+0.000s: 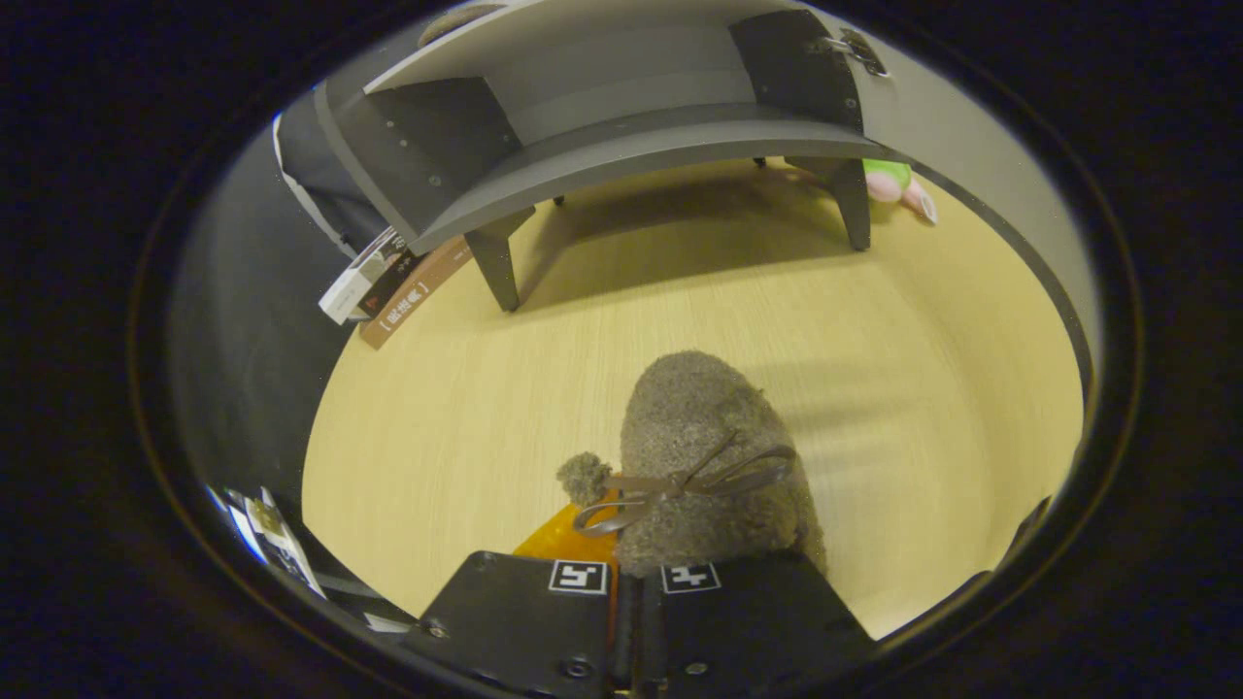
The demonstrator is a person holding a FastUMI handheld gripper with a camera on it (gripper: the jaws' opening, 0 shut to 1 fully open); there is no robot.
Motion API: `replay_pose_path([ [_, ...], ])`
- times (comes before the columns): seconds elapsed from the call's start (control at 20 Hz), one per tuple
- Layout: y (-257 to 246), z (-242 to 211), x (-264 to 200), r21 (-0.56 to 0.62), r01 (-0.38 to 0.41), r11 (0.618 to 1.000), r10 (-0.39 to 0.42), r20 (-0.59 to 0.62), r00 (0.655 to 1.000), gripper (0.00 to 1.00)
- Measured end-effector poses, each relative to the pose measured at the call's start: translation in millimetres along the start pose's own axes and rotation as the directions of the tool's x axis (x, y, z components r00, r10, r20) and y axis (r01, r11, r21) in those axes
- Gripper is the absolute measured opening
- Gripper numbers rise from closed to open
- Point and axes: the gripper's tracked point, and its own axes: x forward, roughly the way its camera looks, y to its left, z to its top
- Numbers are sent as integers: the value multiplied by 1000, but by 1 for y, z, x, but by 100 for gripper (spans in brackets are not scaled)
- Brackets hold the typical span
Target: Open the shoe cabinet door, grab the shoes and put them into the shoe cabinet, then close the shoe cabinet door.
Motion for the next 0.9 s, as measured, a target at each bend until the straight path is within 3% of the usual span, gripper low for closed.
replay_pose_path([
  [0.05,2,7,-7,-13,-2,1000,2,13,1000,7],
  [0.5,42,101,-126,-170,24,985,26,290,957,7],
  [0.9,76,222,-203,-231,93,969,39,513,858,6],
])
